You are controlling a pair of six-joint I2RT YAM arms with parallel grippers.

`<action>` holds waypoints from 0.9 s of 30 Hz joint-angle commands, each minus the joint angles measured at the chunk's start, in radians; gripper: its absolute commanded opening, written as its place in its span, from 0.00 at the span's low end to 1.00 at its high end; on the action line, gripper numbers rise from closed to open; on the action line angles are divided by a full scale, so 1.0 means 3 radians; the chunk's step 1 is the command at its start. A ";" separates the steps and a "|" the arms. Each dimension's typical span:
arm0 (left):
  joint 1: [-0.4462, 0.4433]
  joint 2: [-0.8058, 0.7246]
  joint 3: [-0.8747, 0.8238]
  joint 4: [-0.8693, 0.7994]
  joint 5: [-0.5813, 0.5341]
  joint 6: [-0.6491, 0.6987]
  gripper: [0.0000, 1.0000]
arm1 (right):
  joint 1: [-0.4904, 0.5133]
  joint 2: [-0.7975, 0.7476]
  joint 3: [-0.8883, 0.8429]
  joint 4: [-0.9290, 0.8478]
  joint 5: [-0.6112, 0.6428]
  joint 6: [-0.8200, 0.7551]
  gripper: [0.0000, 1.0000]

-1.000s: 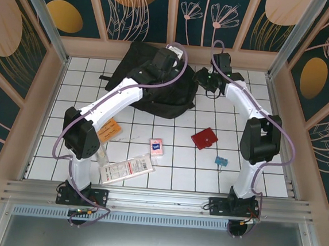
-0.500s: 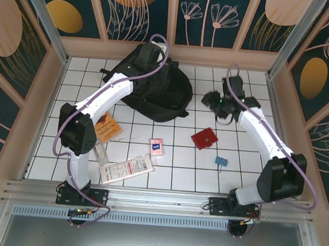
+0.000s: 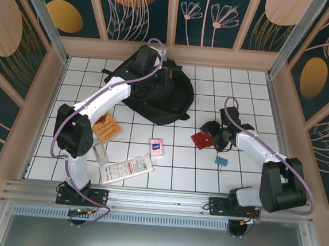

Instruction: Pack books, pencil case, and school supplies into a backpack

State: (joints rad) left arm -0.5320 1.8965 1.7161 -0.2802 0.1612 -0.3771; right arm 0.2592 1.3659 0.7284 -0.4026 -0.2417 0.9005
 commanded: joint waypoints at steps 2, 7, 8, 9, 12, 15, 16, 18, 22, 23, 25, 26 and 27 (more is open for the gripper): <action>-0.0006 -0.0078 -0.0012 0.0268 0.0250 -0.0111 0.00 | -0.0111 0.0165 -0.0155 0.0418 -0.0259 -0.0046 0.80; -0.0007 -0.0037 -0.0012 0.0284 0.0325 -0.0138 0.00 | -0.0126 0.0437 -0.0160 0.0772 -0.0512 -0.0163 0.79; -0.0011 -0.0021 -0.0013 0.0287 0.0341 -0.0143 0.00 | -0.0125 0.0495 -0.0167 0.0885 -0.0593 -0.0181 0.79; -0.0016 -0.0012 -0.0012 0.0289 0.0352 -0.0149 0.00 | -0.0124 0.0549 -0.0176 0.1037 -0.0676 -0.0194 0.79; -0.0036 0.0036 -0.0018 0.0296 0.0358 -0.0149 0.00 | -0.0122 0.0693 -0.0152 0.1398 -0.0859 -0.0236 0.77; -0.0057 0.0100 0.0002 0.0280 0.0382 -0.0159 0.00 | -0.0122 0.0783 -0.0063 0.1537 -0.0844 -0.0325 0.76; -0.0067 0.0111 -0.0001 0.0277 0.0388 -0.0157 0.00 | -0.0127 0.0800 -0.0043 0.1601 -0.0868 -0.0348 0.76; -0.0085 0.0126 -0.0002 0.0279 0.0383 -0.0151 0.00 | -0.0126 0.0832 -0.0010 0.1711 -0.0918 -0.0344 0.75; -0.0114 0.0157 0.0009 0.0254 0.0383 -0.0126 0.00 | -0.0118 0.0826 0.0034 0.1951 -0.1030 -0.0283 0.73; -0.0122 0.0157 0.0007 0.0247 0.0383 -0.0114 0.00 | -0.0110 0.0816 0.0054 0.1970 -0.1045 -0.0281 0.73; -0.0135 0.0152 0.0009 0.0244 0.0373 -0.0103 0.00 | -0.0077 0.0790 0.0137 0.1874 -0.0988 -0.0324 0.72; -0.0138 0.0151 0.0007 0.0243 0.0377 -0.0103 0.00 | -0.0065 0.0782 0.0176 0.1842 -0.0972 -0.0349 0.72; -0.0138 0.0149 0.0013 0.0244 0.0380 -0.0104 0.00 | -0.0054 0.0777 0.0198 0.1826 -0.0961 -0.0370 0.72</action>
State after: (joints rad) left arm -0.5644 1.9327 1.7069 -0.2459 0.2481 -0.4129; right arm 0.2314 1.6062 0.7433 0.0490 -0.5076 0.8276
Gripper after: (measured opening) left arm 0.059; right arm 0.725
